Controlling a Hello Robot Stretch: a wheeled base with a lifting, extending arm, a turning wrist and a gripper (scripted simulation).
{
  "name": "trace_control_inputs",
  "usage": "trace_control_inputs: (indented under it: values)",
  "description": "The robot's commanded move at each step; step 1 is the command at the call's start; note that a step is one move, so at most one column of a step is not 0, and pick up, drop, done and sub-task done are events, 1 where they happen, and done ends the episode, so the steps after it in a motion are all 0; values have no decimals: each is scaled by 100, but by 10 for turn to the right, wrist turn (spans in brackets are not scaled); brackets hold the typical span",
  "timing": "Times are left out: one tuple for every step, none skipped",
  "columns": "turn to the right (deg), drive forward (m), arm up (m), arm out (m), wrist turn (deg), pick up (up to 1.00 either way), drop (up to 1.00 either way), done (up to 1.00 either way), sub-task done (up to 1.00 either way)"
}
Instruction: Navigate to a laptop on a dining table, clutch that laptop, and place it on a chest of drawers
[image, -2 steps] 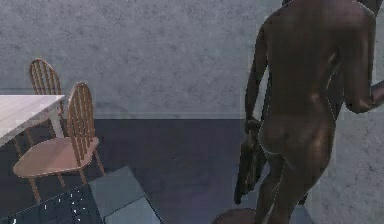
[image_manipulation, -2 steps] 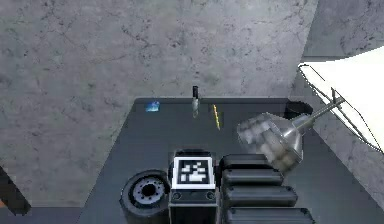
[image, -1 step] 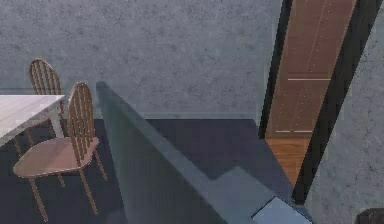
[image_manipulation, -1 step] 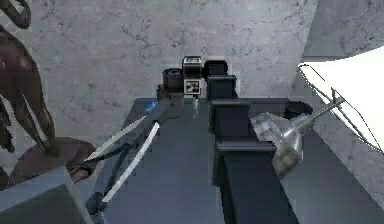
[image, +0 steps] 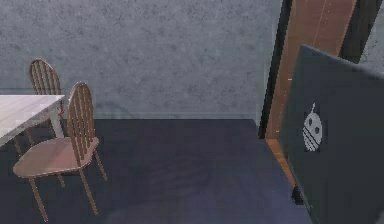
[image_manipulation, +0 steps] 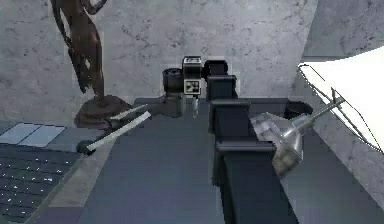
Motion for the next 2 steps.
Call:
trace_control_inputs:
  values:
    - [0, 0, 0, 0, 450, 0, 0, 0, 0]
    - [0, 0, 0, 0, 450, 0, 0, 0, 0]
